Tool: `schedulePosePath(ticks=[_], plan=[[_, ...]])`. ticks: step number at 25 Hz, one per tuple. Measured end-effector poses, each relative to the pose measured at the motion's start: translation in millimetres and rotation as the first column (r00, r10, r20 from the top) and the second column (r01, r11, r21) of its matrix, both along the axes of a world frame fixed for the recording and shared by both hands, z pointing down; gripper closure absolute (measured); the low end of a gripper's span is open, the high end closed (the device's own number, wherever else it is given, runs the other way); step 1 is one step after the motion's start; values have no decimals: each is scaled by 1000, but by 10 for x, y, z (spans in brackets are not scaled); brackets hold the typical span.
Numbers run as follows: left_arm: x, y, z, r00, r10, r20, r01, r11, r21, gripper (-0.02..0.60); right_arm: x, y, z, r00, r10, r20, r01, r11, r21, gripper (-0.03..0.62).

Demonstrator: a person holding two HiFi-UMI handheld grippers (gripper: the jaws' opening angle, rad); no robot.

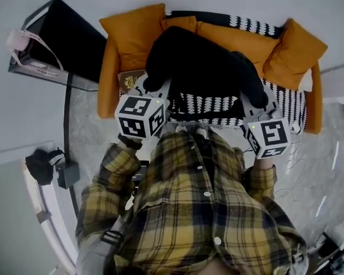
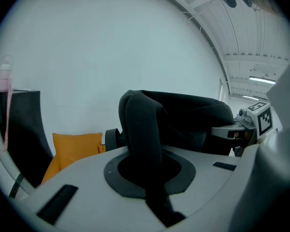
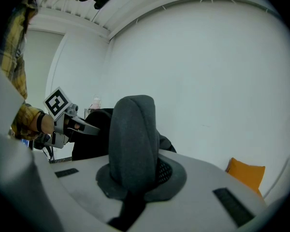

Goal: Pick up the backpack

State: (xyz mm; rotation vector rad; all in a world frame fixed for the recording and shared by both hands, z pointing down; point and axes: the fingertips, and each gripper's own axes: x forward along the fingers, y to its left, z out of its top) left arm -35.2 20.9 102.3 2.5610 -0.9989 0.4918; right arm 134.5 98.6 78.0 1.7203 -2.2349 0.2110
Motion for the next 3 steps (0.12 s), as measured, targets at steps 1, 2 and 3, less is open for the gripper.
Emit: schedulePosePath(ticks=[1, 2, 3], plan=[[0, -5, 4, 1000, 4, 2, -4, 1000, -1, 548, -4, 0, 5, 1000, 0, 0, 0, 1000, -2, 568], [1, -15, 7, 1000, 8, 6, -8, 1000, -1, 548, -9, -2, 11, 1000, 1, 1, -1, 1000, -4, 568], [1, -26, 9, 1000, 12, 9, -12, 1000, -2, 548, -15, -4, 16, 1000, 1, 1, -1, 1000, -6, 568]])
